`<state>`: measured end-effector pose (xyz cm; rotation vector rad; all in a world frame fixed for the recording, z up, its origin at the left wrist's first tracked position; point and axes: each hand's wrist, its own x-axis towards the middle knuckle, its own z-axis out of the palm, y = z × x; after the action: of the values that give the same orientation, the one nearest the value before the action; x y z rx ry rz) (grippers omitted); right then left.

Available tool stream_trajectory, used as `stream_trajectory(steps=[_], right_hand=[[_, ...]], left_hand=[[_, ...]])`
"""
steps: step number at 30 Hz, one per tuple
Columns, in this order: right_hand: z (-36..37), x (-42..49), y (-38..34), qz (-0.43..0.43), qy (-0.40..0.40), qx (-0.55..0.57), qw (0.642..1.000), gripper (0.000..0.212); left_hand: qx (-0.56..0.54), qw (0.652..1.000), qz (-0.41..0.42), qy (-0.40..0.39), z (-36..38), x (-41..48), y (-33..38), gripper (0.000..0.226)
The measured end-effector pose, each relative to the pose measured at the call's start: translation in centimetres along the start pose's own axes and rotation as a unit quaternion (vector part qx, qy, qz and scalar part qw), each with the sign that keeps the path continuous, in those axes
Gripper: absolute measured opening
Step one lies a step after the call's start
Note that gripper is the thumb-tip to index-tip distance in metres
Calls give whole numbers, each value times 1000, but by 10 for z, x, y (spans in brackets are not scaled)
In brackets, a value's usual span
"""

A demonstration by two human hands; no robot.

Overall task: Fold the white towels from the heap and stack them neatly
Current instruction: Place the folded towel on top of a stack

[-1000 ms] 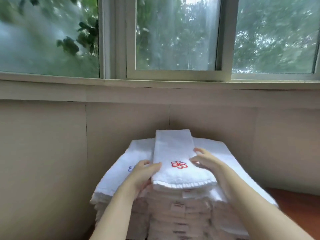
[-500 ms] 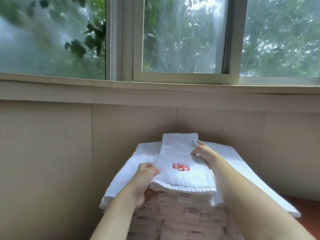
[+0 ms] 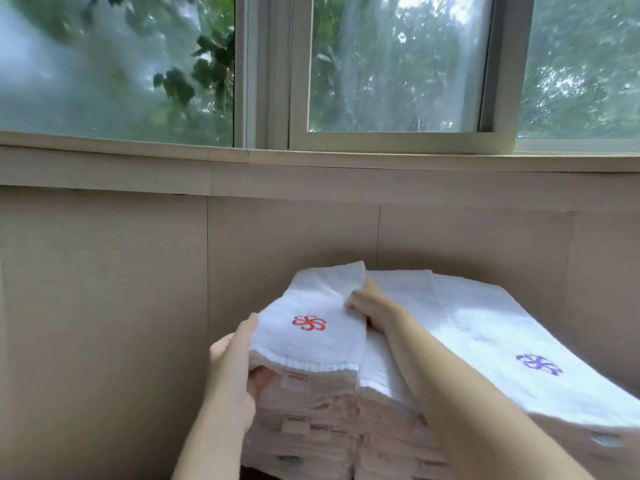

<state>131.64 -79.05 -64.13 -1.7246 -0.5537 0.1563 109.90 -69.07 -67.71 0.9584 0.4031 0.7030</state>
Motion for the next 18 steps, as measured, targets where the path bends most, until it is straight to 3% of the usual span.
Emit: stream_trajectory(steps=[5, 9, 13, 14, 16, 17, 18], right_hand=[[7, 11, 0, -8, 24, -95, 995, 73], [10, 20, -5, 1, -23, -156, 987, 48], [9, 25, 3, -35, -17, -194, 980, 59], [9, 24, 5, -52, -11, -269, 962, 55], [11, 21, 8, -55, 48, -496, 865, 43], [11, 18, 5, -56, 84, -578, 810, 40], [13, 17, 1, -65, 103, -615, 779, 38]], left_hand=[[69, 997, 30, 19, -9, 0, -7, 48], [62, 997, 42, 10, -3, -6, 2, 43], [190, 979, 67, -7, 1, -12, 10, 53], [250, 966, 69, 0, -1, -11, 10, 57], [401, 913, 70, 33, -6, -10, 10, 67], [492, 865, 79, 63, -7, -12, 11, 70], [571, 808, 103, 99, -7, -15, 12, 70]])
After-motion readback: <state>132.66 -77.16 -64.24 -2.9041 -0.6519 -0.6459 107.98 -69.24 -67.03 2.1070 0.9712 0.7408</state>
